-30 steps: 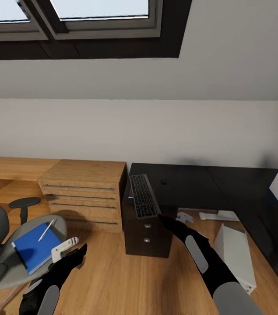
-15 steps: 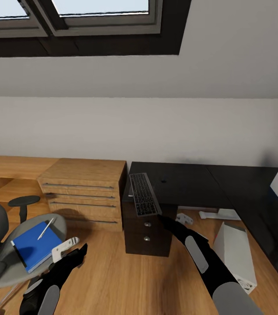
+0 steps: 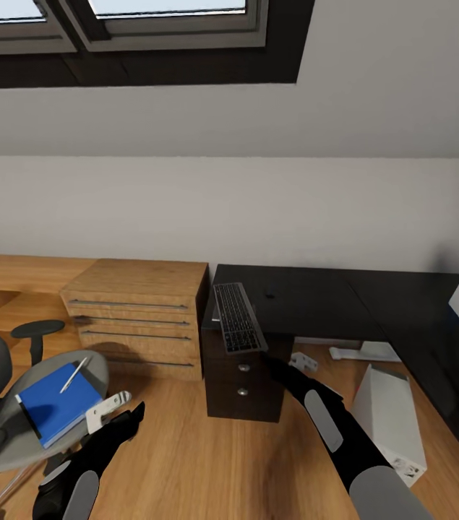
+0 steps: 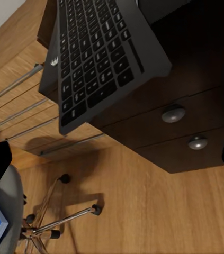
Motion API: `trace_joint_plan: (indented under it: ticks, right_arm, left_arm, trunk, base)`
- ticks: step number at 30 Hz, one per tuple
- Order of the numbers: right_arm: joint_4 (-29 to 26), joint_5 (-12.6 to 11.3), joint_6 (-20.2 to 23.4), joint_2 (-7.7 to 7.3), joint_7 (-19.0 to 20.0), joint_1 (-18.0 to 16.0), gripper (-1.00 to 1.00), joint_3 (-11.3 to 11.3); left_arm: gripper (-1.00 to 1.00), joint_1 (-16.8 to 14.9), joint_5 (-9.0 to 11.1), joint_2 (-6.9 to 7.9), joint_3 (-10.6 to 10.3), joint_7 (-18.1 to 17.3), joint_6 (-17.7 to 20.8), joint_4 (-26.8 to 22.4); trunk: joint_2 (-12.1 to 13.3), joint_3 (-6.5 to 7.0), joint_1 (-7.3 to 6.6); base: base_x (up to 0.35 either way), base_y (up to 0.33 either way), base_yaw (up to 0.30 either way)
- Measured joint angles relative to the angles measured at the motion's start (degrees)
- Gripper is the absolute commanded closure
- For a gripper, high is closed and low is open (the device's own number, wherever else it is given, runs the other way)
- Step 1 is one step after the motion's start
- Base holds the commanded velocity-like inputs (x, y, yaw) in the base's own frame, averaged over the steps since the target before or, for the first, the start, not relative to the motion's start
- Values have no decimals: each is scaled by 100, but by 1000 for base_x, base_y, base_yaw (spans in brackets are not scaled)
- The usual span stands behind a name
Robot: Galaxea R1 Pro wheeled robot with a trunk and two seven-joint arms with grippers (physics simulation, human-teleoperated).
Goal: In the bedroom, organize the workspace by keeping the computer under the desk, ensuring the monitor is on the desk, placing the keyboard on the desk next to the monitor, placing the mouse on the desk next to the keyboard, moving the folder from the swivel chair onto the desk next to the mouse, stacking the notebook on top of the folder with the pen on top of the notebook, and positioning the swivel chair next to the desk.
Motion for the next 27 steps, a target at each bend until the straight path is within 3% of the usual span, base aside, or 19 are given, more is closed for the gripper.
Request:
trace_joint_plan:
  ticks: [10,15,19,20,22,23,24,27]
  right_arm:
    - [57,6,-8,-9,129,76,-100,3]
    - [341,-1,-10,-36,1005,98,-100,-25]
    - [639,12,-20,-72,2097,101,-100,-194]
    - [904,20,-29,-83,2636,102,-100,-523]
    - [1066,5,-37,-90,2904,101,-100,-750]
    - [1210,-3,-38,-94,3157,103,-100,-996]
    - [1420,-13,-36,-88,3651,104,-100,-1491]
    - [1546,-24,-31,-58,4078,105,-100,-1984]
  left_arm:
    - [-100,0,-1,0,-10,2,0,0]
    - [-100,-1,-2,0,-16,8,0,0]
    - [-100,0,-2,0,-17,6,0,0]
    - [-100,0,-2,0,-17,8,0,-1]
    - [-100,1,-2,0,-17,8,0,0]
    - [-100,0,-2,0,-17,7,0,-1]
    - [-100,0,-2,0,-37,8,0,-1]
    - [-100,-1,-1,0,-110,9,-1,0]
  trunk:
    - [-401,-180,220]
    - [-602,-270,330]
    - [-762,-341,418]
    - [-802,-360,440]
    - [-883,-395,483]
    - [-923,-413,505]
    - [-963,-432,527]
    - [-1083,-485,593]
  base:
    - [0,0,0]
    - [0,0,0]
    - [0,0,0]
    - [0,0,0]
    - [0,0,0]
    - [0,0,0]
    - [0,0,0]
    - [0,0,0]
